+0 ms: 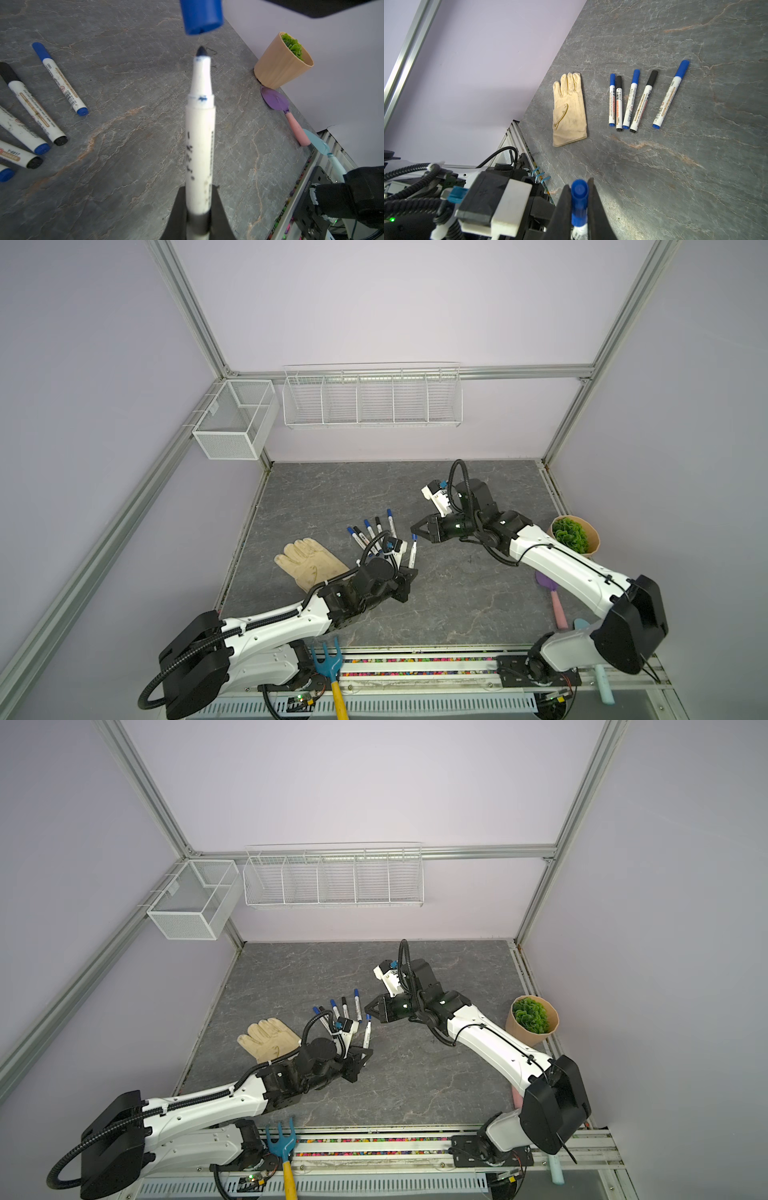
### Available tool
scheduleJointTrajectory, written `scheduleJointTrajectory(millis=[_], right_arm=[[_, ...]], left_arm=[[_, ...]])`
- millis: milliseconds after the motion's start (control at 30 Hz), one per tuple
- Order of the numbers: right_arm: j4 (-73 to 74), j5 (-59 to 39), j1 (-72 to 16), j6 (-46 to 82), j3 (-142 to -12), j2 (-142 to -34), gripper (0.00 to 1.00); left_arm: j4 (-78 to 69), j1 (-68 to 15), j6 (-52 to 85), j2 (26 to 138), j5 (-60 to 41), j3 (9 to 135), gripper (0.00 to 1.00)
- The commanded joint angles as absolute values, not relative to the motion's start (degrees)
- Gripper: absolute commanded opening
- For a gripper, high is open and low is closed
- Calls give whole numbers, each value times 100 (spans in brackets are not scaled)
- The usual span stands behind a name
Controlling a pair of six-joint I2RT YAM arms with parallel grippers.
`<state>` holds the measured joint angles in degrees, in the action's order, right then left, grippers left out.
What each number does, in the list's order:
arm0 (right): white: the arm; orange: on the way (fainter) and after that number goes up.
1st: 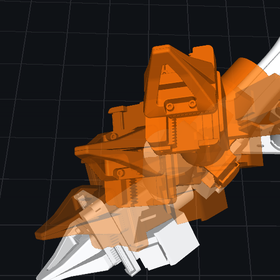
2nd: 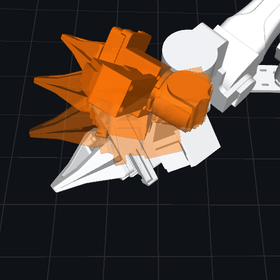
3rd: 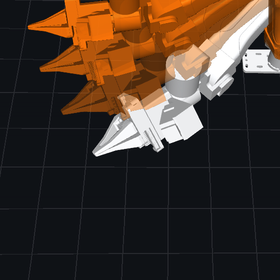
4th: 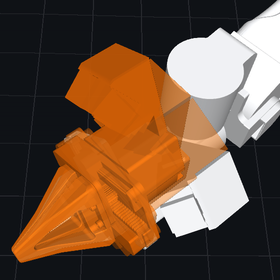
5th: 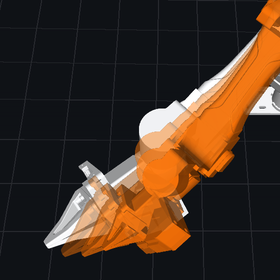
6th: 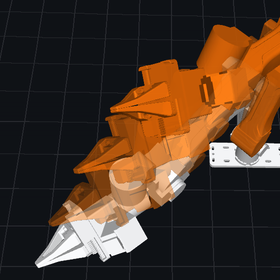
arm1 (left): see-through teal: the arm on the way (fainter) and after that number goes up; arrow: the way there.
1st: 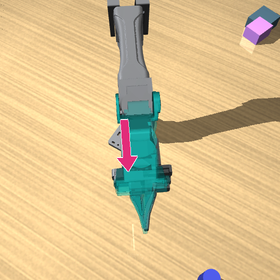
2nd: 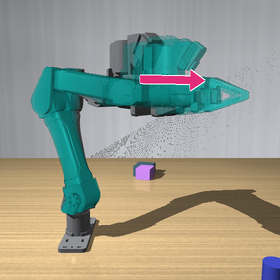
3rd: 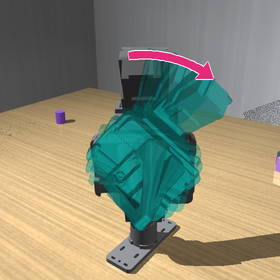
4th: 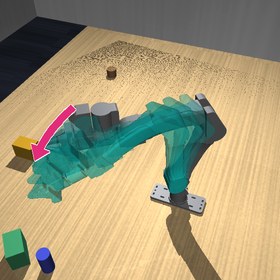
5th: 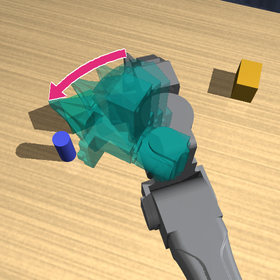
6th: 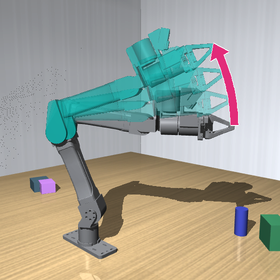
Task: Insert the pens into the pen caps
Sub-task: 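Bring the blue cap above the marker tip held by the left gripper, then press the blue cap down onto the marker tip with the right gripper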
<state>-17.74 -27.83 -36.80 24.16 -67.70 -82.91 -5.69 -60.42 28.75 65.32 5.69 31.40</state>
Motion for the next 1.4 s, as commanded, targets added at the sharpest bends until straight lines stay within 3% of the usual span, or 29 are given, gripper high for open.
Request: scheduleJointTrajectory(millis=[0, 733, 1100, 1367], right_arm=[[-1941, -2690, -3682, 2230, -6693, -8248, 9], [-2206, -3641, -3649, 2198, -6458, -7935, 8], [-2967, -5079, -3363, 2065, -6408, -7754, 8], [-3621, -5529, -3366, 1745, -6270, -7793, 9]], left_arm=[[-632, -6073, 2770, 6449, 545, 3318, 0], [-1239, -6064, 2643, 6593, 746, 3465, 0], [-1705, -5925, 2397, 6564, 779, 3759, 0], [-1726, -5836, 2251, 6564, 620, 3823, 0]])
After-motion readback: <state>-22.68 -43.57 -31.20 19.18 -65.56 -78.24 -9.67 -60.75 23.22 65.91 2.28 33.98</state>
